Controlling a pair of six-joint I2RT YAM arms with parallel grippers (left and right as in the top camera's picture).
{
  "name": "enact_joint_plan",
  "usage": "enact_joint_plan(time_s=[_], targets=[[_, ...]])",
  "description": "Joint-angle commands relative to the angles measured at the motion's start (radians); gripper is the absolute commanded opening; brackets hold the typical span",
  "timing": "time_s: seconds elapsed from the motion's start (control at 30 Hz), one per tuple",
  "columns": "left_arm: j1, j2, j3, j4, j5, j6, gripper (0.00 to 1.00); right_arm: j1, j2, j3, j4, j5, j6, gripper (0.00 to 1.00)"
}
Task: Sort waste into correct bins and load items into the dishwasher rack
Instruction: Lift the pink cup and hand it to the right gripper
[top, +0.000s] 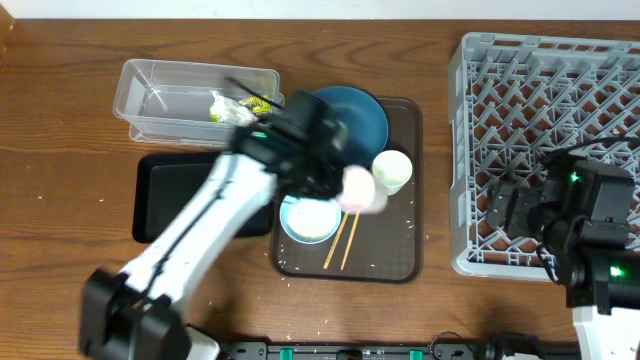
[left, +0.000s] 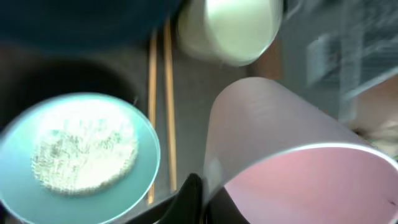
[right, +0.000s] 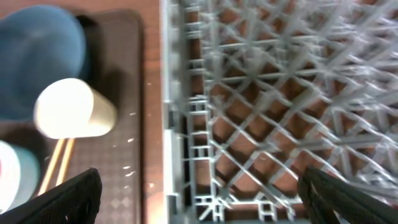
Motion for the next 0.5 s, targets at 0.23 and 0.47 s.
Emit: enact_joint_plan(time_s=[0.23,0.47], targets=[[0.208,0.087,0.002,0.236,0.908,0.005,0.06,0.022,0.146,0.018,0.085,-0.808,-0.269,0.99],[0.139,0.149,0.002,0.252,0.933,-0.006,0.06,0.03,0.206,0.018,0.188,-1.03,-0.247,0.99]])
